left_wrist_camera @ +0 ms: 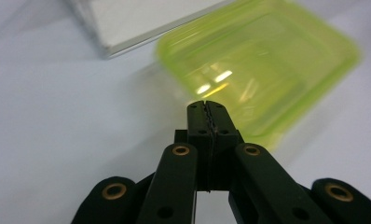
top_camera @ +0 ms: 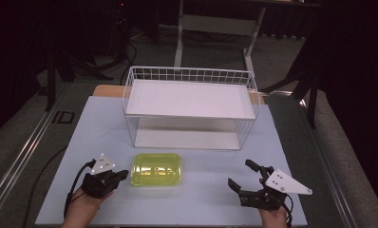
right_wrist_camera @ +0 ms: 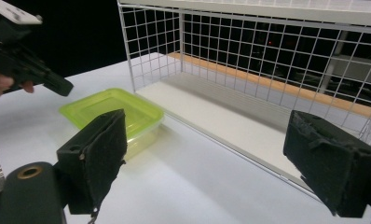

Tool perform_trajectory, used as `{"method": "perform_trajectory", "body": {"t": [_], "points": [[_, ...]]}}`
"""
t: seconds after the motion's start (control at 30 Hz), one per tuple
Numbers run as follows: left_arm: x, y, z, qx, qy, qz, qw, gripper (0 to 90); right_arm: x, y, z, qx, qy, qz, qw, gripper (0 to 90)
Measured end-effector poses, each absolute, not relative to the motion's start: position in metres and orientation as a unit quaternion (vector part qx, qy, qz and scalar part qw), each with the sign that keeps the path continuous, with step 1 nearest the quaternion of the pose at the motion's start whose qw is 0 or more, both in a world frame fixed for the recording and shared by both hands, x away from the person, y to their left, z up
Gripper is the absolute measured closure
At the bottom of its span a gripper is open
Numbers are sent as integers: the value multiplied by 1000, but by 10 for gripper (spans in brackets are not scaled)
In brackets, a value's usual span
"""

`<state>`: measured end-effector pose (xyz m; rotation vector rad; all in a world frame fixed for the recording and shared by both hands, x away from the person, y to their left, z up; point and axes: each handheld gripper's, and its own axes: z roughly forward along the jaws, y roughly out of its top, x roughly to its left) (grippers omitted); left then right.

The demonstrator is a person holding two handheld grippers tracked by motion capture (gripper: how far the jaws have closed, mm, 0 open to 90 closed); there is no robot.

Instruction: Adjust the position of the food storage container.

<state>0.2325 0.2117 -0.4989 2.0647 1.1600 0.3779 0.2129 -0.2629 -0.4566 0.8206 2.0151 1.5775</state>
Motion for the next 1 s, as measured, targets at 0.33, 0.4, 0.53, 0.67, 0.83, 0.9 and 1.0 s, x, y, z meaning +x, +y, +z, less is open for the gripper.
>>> {"method": "perform_trajectory", "body": {"t": [0.33,0.4,0.53,0.67,0.83,0.9,1.0], "points": [[258,210,-521,809,461,114,347,900,212,-262,-456,294,732,572,225,135],[261,206,-522,808,461,106,351,900,212,-263,-456,295,731,573,224,135],[267,197,-523,815,455,103,345,900,212,-264,-456,296,728,576,224,135],[272,186,-523,816,450,100,348,900,213,-264,-456,297,729,575,225,135],[276,172,-523,820,440,86,355,900,213,-265,-456,297,728,575,225,135],[278,165,-524,824,434,85,354,900,213,-265,-456,296,728,576,225,135],[281,155,-525,827,429,79,355,900,213,-265,-456,297,728,576,225,135]]}}
